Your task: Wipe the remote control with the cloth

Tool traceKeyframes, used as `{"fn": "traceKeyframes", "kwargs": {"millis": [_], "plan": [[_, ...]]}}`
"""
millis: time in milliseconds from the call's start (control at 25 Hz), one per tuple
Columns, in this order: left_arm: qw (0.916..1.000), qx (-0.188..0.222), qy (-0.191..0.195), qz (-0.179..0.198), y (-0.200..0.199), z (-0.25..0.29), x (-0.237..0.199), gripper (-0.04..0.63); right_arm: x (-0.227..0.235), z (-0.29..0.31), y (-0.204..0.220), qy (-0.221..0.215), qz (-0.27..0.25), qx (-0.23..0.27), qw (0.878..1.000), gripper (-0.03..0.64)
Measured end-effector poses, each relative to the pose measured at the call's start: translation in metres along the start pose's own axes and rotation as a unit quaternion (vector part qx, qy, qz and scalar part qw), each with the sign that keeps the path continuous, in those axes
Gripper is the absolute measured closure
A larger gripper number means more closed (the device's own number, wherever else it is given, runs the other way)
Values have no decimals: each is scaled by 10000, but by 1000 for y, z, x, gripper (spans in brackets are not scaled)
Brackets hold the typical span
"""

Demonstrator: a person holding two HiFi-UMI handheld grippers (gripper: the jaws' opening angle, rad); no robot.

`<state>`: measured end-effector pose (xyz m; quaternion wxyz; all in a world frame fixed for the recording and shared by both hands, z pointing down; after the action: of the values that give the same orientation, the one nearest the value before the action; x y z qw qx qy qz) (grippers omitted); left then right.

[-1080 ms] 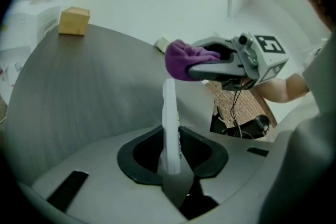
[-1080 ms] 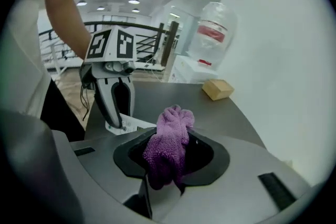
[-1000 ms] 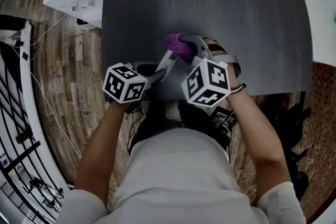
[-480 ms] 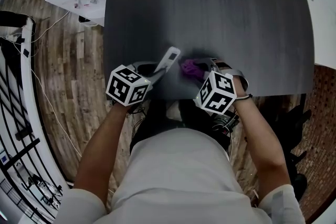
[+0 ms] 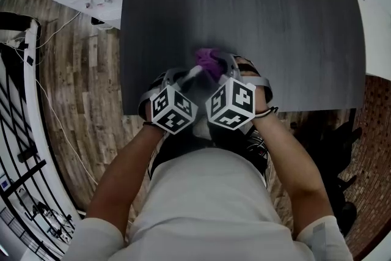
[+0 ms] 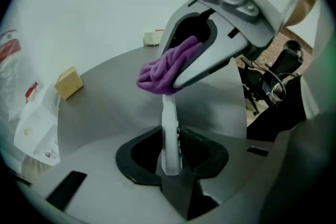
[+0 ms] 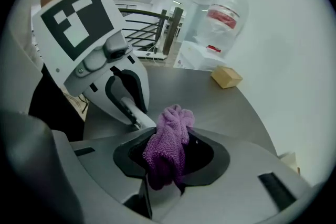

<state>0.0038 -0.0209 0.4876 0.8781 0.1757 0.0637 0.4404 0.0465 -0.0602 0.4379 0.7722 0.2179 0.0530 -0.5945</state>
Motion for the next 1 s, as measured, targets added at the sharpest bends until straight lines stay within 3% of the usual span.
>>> {"fn": "traceKeyframes", "kwargs": {"millis": [200, 320, 480, 680, 840, 1000], "plan": [[9991, 289, -314, 2, 17, -2, -3, 495, 1, 3, -3, 30, 109, -33, 9999, 488], [9991, 131, -411, -33, 38, 2, -4, 476, 0, 2, -2, 11, 113, -30, 9999, 488], [9988, 134, -277, -375, 48, 5, -6, 466, 0, 0, 1, 36, 148, -11, 9999, 488], [9996, 83, 12, -261, 46, 7, -6, 486, -2, -2, 6, 8, 366, 76, 9993, 487], [9972, 664, -311, -122, 31, -15, -8, 495, 2, -2, 15, 96, 577, -60, 9983, 488], [9898, 1195, -673, 396, 4, -41, 1, 503, 10, -1, 32, 91, 902, -267, 9955, 488]]}}
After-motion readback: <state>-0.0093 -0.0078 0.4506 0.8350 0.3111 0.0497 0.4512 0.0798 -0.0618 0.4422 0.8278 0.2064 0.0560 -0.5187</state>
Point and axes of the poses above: the fingertips, and each gripper's own axes: z forward along the fingers, x to its right, y out of its underside, the point moved 2 cm from there along -z, backward along the fingers, and after that the axes turned 14 degrees about -x, right-handed, at the moved point
